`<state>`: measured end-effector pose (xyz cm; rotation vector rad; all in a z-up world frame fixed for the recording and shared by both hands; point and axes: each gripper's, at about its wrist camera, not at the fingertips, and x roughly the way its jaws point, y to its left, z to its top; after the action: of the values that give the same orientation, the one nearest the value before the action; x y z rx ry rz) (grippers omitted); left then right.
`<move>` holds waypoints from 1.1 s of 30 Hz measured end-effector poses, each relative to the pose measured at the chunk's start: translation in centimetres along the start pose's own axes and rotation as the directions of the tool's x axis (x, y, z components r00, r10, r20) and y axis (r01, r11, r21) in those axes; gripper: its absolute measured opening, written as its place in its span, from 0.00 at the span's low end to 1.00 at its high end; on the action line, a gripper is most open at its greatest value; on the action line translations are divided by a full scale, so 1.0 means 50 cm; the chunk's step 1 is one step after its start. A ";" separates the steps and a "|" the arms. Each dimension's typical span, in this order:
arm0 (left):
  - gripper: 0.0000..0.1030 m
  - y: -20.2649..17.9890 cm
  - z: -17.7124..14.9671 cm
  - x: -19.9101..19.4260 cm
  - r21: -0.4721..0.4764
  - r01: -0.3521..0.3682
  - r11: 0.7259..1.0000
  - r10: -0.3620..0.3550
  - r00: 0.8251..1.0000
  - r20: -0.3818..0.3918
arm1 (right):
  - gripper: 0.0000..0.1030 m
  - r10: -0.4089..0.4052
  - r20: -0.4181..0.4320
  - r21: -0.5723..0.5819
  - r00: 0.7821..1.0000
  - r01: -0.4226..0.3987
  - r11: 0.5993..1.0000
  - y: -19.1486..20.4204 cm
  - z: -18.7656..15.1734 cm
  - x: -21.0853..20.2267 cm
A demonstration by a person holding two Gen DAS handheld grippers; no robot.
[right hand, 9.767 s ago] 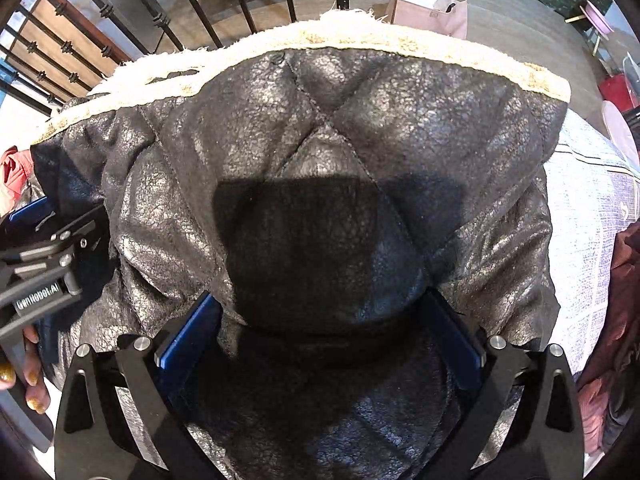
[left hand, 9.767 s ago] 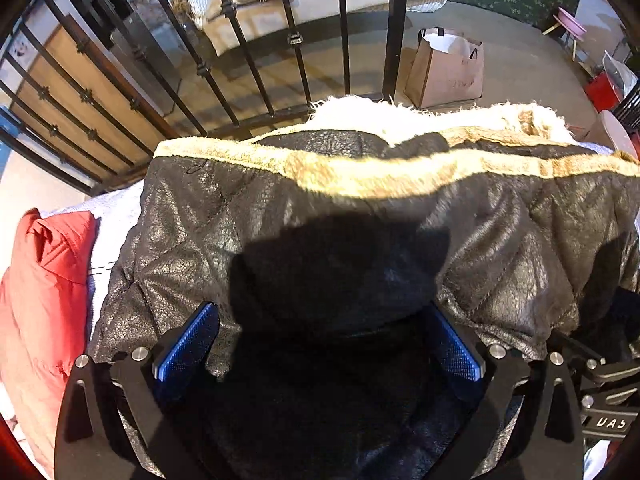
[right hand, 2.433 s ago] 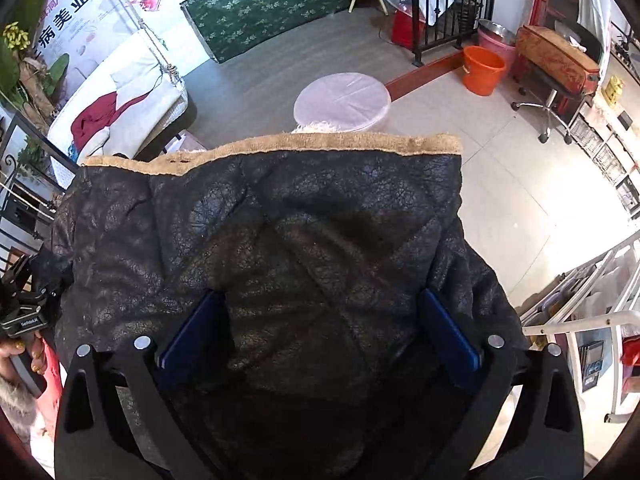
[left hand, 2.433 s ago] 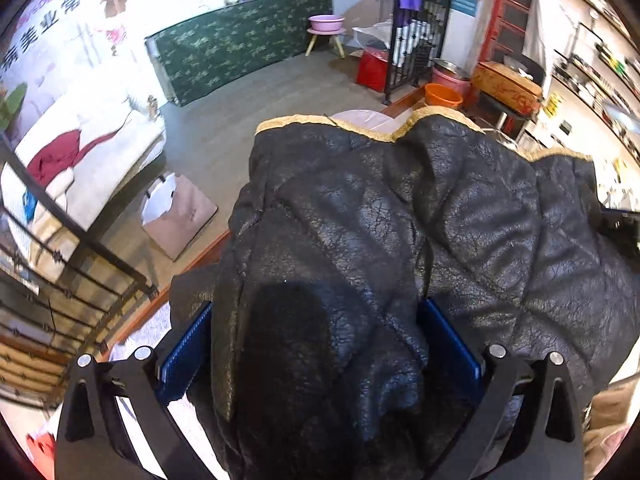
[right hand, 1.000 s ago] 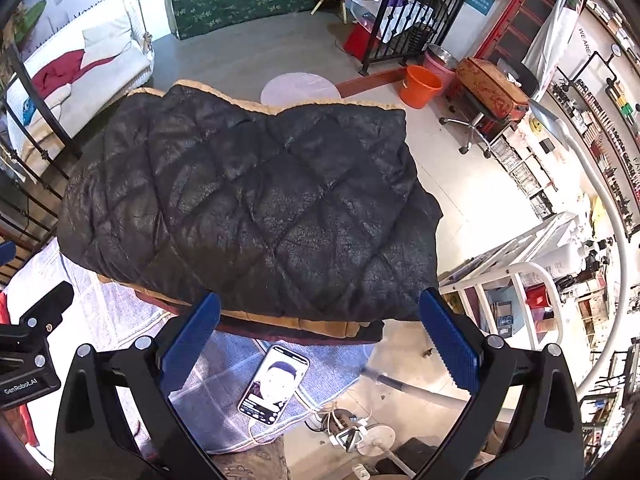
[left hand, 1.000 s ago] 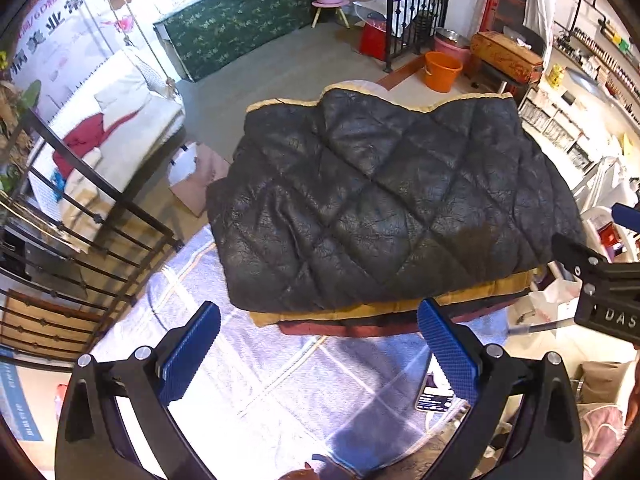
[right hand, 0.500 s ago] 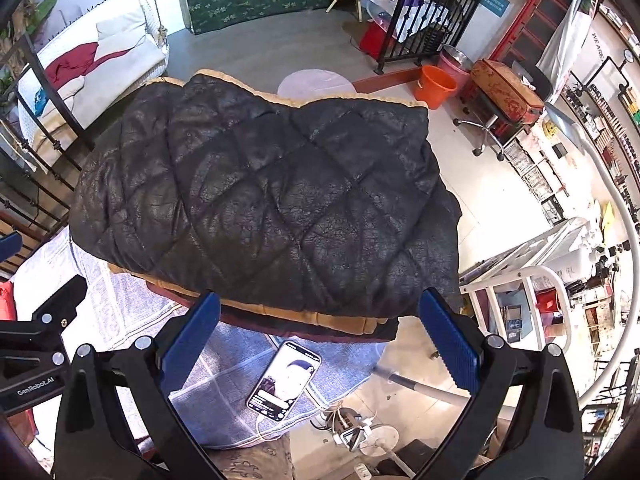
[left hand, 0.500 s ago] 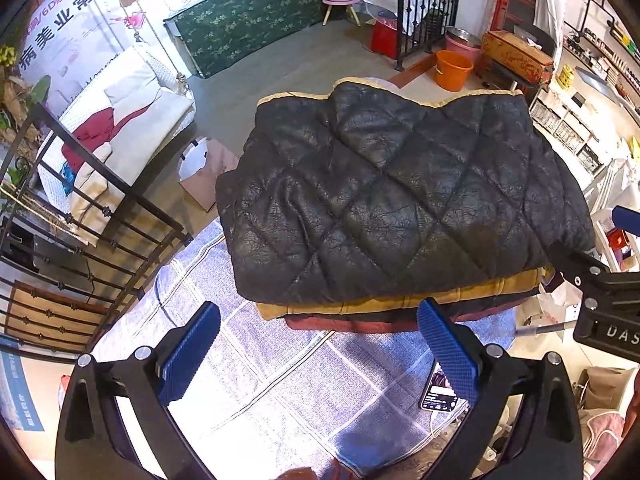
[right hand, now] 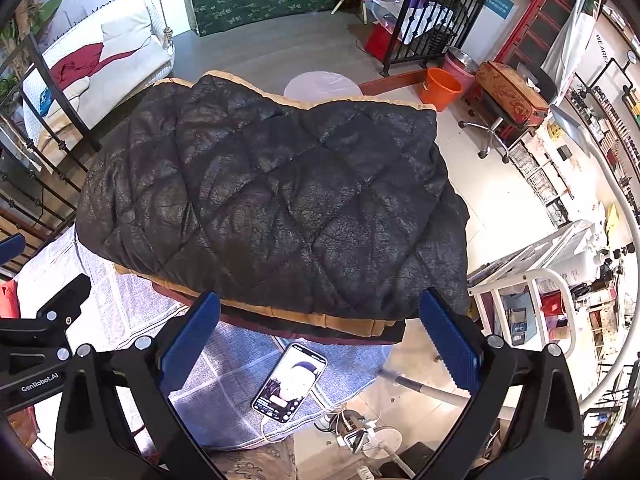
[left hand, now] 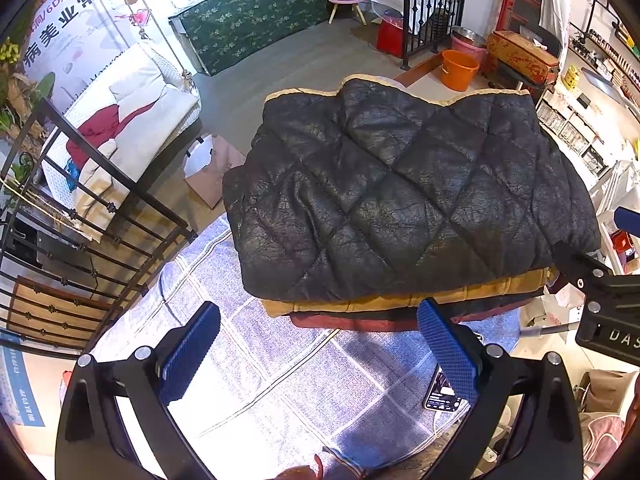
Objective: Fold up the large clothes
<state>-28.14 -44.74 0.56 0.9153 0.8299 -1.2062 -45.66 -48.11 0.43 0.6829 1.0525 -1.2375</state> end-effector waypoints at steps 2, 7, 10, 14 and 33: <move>0.95 0.001 -0.001 0.001 -0.006 0.003 1.000 -0.003 1.000 -0.001 | 0.95 0.001 0.001 0.002 1.000 -0.001 1.000 0.000 -0.002 -0.002; 0.95 0.004 -0.002 0.002 -0.016 0.004 1.000 -0.004 1.000 -0.001 | 0.95 0.012 0.010 -0.001 1.000 -0.012 1.000 0.002 0.001 0.004; 0.95 0.007 -0.003 0.001 -0.028 0.003 1.000 -0.003 1.000 0.004 | 0.95 0.017 0.017 0.001 1.000 -0.017 1.000 -0.001 0.003 0.007; 0.95 0.012 -0.004 0.004 -0.041 0.005 0.999 -0.005 1.000 -0.002 | 0.95 0.019 0.024 0.001 1.000 -0.019 1.000 -0.004 0.007 0.008; 0.95 0.028 -0.007 0.002 -0.068 0.001 0.998 -0.001 1.000 -0.001 | 0.95 0.024 0.060 -0.013 0.998 -0.023 1.000 -0.001 0.021 -0.007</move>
<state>-26.78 -44.30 0.51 0.8599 0.8672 -1.1717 -45.43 -48.91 1.19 0.6431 0.9993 -1.2233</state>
